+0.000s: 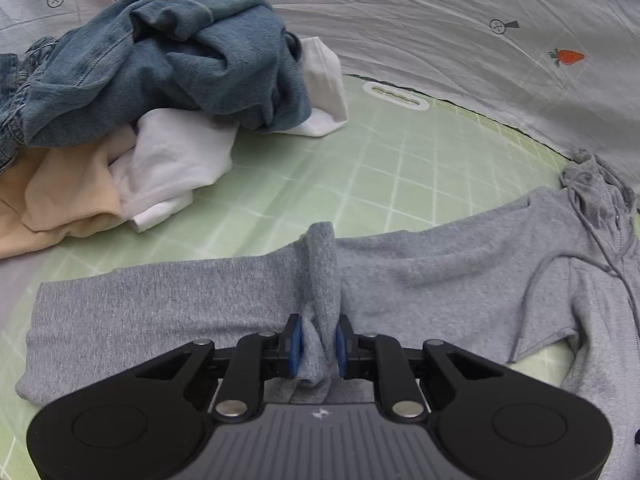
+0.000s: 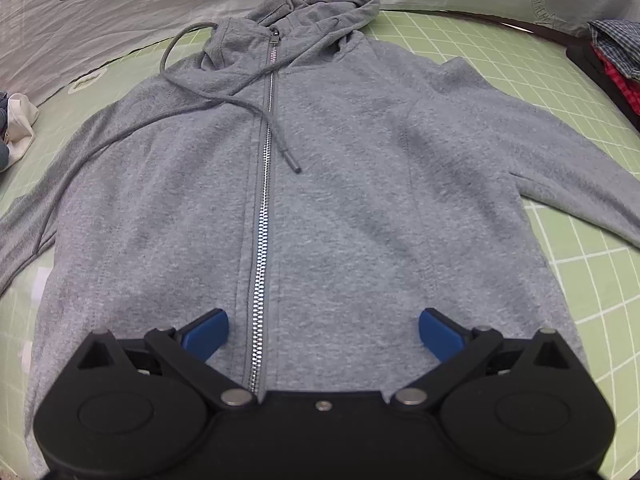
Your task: Fold clothes
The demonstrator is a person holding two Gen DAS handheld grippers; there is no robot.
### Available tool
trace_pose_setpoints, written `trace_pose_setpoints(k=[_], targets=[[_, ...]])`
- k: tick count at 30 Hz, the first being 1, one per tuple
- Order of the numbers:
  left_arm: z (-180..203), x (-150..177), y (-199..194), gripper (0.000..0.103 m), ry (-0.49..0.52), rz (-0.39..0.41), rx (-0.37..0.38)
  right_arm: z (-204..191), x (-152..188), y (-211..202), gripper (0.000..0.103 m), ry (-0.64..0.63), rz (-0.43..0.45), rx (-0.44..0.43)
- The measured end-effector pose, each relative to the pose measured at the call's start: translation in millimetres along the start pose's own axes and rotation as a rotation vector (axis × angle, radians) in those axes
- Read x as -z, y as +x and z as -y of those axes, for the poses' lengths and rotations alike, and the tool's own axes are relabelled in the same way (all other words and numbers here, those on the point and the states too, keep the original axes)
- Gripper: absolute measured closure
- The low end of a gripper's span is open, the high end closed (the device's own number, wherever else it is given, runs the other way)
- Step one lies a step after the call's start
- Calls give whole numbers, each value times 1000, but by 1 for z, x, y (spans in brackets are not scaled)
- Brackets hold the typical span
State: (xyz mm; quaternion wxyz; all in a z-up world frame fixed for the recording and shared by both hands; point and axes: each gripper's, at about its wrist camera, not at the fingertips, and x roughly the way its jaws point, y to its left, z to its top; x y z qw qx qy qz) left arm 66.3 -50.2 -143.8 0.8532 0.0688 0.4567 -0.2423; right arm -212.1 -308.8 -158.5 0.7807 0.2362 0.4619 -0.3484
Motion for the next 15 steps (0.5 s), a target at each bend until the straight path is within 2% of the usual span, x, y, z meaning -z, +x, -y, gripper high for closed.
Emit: trace_pose_setpoints(k=[2,4,7,9,11,15], targets=[[16,2,0,83,49,-8,49,2,0,0,0,3,2,-10],[24,5,-2,76,61,-8,86,2,1,0,0,1,3,-15],[15,4,-14,55,-3,17,123,1,1,1,0,-16,5,-15],[3,2,-25,33,-63,51,104,-1,2,2,0,-35,5,-10],[-18,0,-41,24,-156,99,64,-3,3,2,0,-51,4,0],[-63,2,-56,19,-332,132,-20,-5,3,3,0,-53,5,10]])
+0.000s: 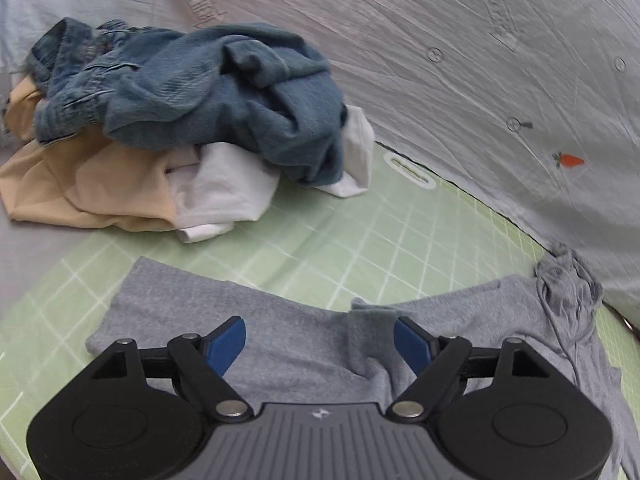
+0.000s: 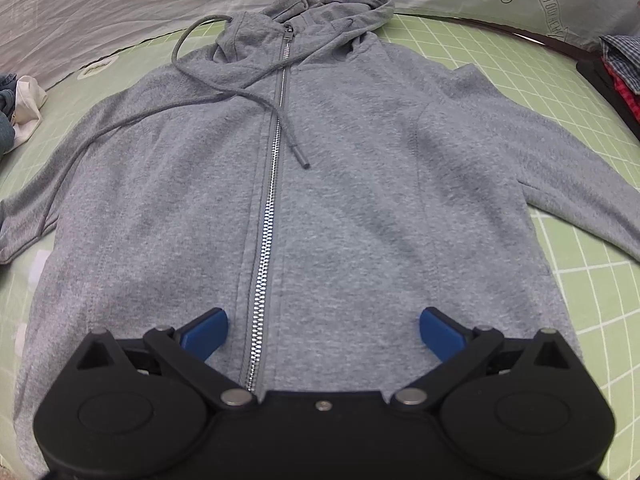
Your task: Fold clothes
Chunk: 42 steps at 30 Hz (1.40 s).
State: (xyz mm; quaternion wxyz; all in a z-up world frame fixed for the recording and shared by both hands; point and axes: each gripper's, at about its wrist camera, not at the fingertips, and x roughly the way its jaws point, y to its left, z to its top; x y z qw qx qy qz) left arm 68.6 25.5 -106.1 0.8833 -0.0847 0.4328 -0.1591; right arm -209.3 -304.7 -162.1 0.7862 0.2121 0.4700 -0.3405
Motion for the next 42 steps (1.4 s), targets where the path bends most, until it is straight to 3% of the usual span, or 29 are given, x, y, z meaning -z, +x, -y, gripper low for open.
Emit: trace_pose_setpoints(k=[3,8,13,20,22,24,25,27,29,35,39,42], targets=[[-27,-5,3,19,-59,-4,-69,-1,0,0,0,4,2,6],[-51,-3,12,19,-28,-18,-135,-2,-1,0,0,7,-3,11],[-65,2,24,19,-63,-47,-143,-4,-2,0,0,18,-6,18],[-47,7,35,15,61,-49,-169,-6,-1,0,0,38,-2,30],[-41,9,34,24,94,-41,-177,-7,-1,0,0,42,-2,33],[-35,10,33,50,124,-36,-187,-7,-2,1,0,47,-1,35],[-34,10,33,55,129,-38,-176,-7,-2,1,0,50,0,37],[-33,8,32,85,122,-48,-152,-7,-2,1,0,51,0,37],[-32,5,32,94,91,-64,-125,-7,-2,0,0,51,1,35],[-11,-9,22,98,14,-81,23,-2,-2,-1,0,68,21,12],[36,-17,12,99,75,-76,119,16,-3,-7,0,151,54,-56],[82,-17,8,102,98,-104,257,34,-4,-15,0,214,94,-68]])
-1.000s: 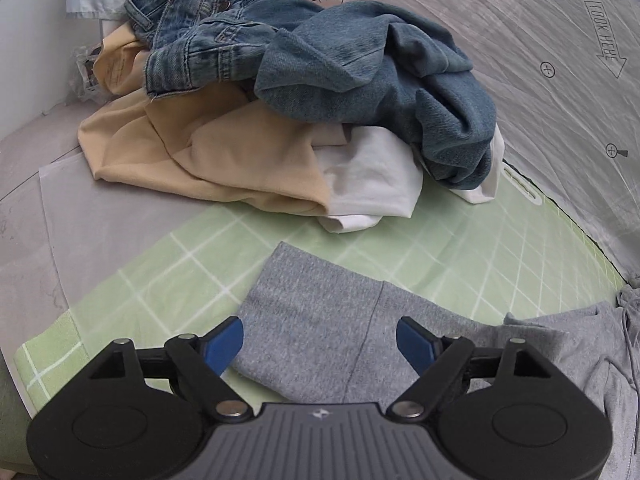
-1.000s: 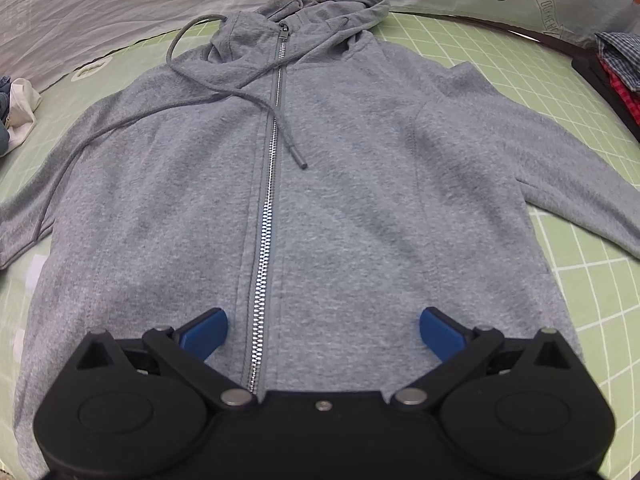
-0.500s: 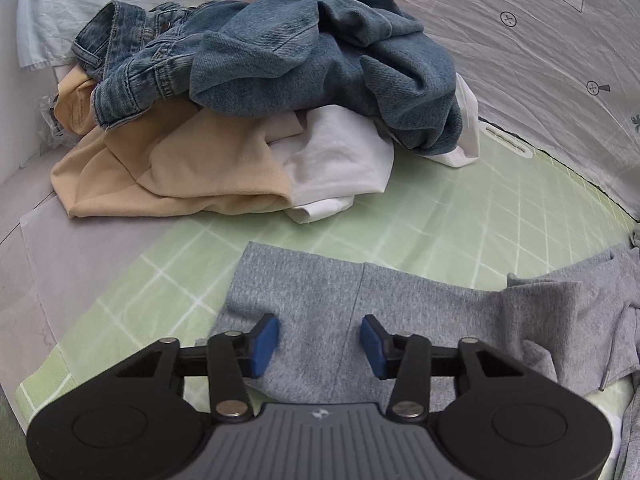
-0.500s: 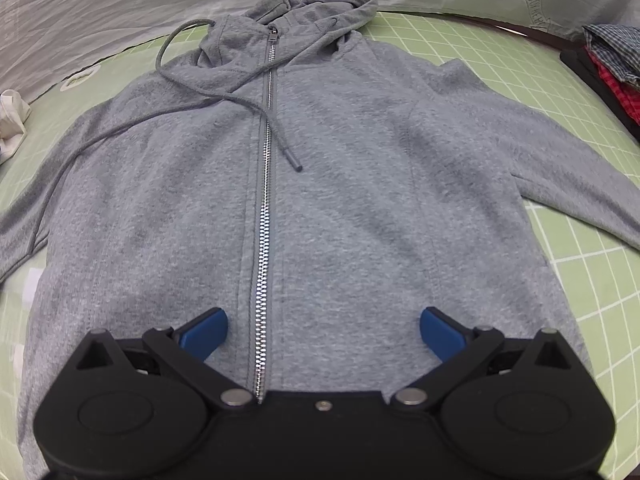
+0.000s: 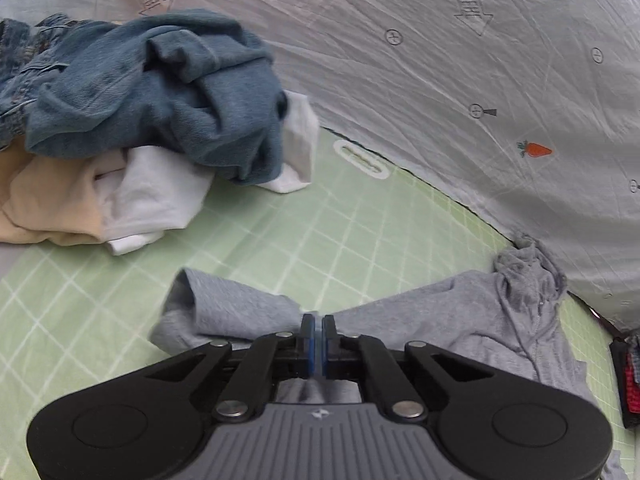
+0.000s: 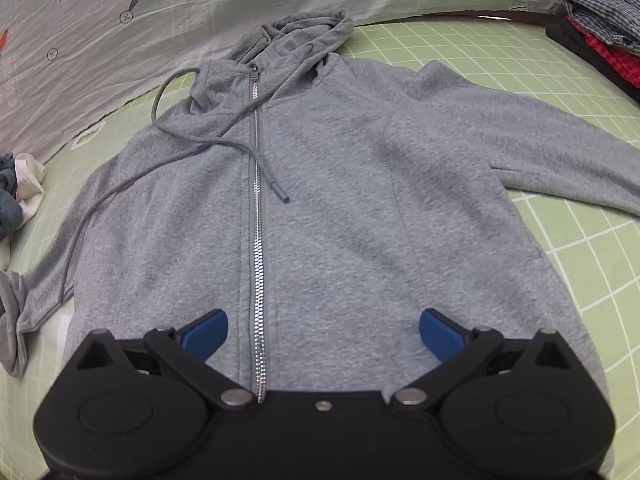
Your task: Fold clothes
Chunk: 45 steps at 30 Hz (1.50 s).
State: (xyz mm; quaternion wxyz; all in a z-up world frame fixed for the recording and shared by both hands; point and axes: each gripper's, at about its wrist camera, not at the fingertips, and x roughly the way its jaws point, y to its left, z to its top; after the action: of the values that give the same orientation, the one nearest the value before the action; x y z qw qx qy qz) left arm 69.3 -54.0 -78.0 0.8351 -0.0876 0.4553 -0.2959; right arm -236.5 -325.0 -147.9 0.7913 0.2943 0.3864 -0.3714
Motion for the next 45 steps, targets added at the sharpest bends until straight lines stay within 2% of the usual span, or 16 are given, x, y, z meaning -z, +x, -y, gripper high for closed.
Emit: trace_pose_setpoints(k=[3,5,7,8,10,11,12,13,18,24,27,31,37,41,43,45], targets=[[54,2,13,102,68,-39,162,20,-7,-11,0,61,48,20],[99,7,16,102,163,-59,305,33,-11,-17,0,95,76,35],[134,13,13,101,258,-59,387,43,-15,-20,0,111,96,54],[151,16,9,95,310,-50,415,47,-17,-22,0,111,102,61],[170,22,1,76,381,-5,384,51,-19,-23,0,109,109,62],[170,24,0,58,396,10,353,52,-19,-23,0,106,110,60],[165,24,-1,45,392,21,319,52,-19,-23,0,101,109,57],[154,24,0,42,367,30,284,52,-18,-22,0,94,107,55],[71,12,5,41,131,5,77,46,-10,-15,0,68,71,37],[-35,7,-22,37,-91,56,-151,30,0,-2,0,34,13,40],[-79,10,-33,34,-230,72,-199,22,2,3,0,21,-2,59],[-121,14,-33,31,-415,82,-145,15,0,8,0,9,-20,95],[-131,14,-5,31,-458,44,-127,7,0,10,0,-12,-42,129],[-125,7,13,33,-406,35,-136,7,2,8,0,-4,-42,138],[-117,2,21,47,-374,15,-88,9,3,6,0,10,-35,134],[-105,1,28,92,-360,-10,-42,12,5,4,0,28,-25,127]])
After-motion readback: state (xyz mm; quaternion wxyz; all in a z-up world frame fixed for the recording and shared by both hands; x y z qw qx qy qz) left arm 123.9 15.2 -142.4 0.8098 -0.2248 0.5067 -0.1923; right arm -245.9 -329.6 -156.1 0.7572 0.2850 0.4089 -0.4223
